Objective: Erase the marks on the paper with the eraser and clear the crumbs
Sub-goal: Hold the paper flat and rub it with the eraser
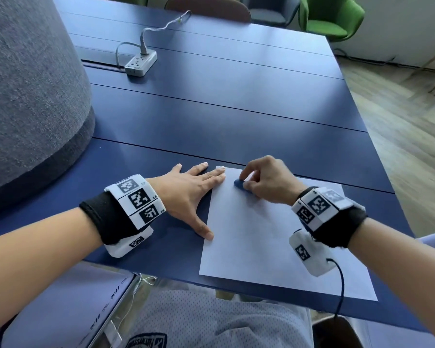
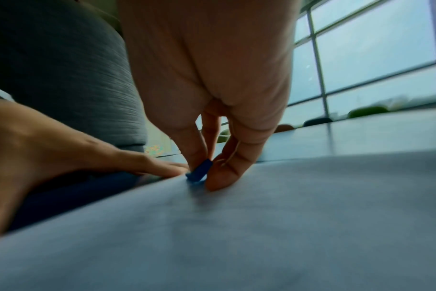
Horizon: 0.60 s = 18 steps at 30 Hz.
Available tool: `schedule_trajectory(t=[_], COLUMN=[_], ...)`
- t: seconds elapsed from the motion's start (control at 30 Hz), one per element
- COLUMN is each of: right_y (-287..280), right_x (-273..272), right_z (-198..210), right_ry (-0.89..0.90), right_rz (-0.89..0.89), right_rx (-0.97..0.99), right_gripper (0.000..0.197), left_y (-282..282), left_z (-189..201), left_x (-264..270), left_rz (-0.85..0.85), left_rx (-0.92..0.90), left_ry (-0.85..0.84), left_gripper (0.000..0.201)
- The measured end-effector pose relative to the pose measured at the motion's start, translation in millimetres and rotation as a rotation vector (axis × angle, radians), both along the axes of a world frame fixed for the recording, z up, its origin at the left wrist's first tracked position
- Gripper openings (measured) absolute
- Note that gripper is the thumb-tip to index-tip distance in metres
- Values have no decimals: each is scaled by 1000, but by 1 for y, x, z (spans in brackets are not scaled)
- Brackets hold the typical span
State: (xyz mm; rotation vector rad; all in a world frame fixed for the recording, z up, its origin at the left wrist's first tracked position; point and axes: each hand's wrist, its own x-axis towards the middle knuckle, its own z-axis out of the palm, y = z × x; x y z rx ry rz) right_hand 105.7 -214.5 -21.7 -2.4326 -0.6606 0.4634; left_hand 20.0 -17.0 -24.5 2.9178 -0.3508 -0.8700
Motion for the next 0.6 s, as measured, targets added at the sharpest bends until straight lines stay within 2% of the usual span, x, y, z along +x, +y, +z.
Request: schedule_trajectory(t=[0.1,0.23,0.37,0.5,0.6], right_y=[-3,-1,-3,4,-2], right_x=[4,-11,6,-10,10], right_z=[2,0,3,-1,7], right_ry=[-21,33,-44,5,-89], right_rz=[-54,56,-71,37,-32], right_rx=[5,-21,-4,-11,-14], right_gripper=[10,11,11,9,5], left_y=[0,1,0,0,-1], left_z=[0,0,0,0,1], left_x=[0,0,0,-1,1], left_rz=[4,0,4,3,1], left_rx=[-3,-2,-2,-2,4], left_ry=[-5,-4,-7,-8,-13], left_gripper=[139,139,139,139,139])
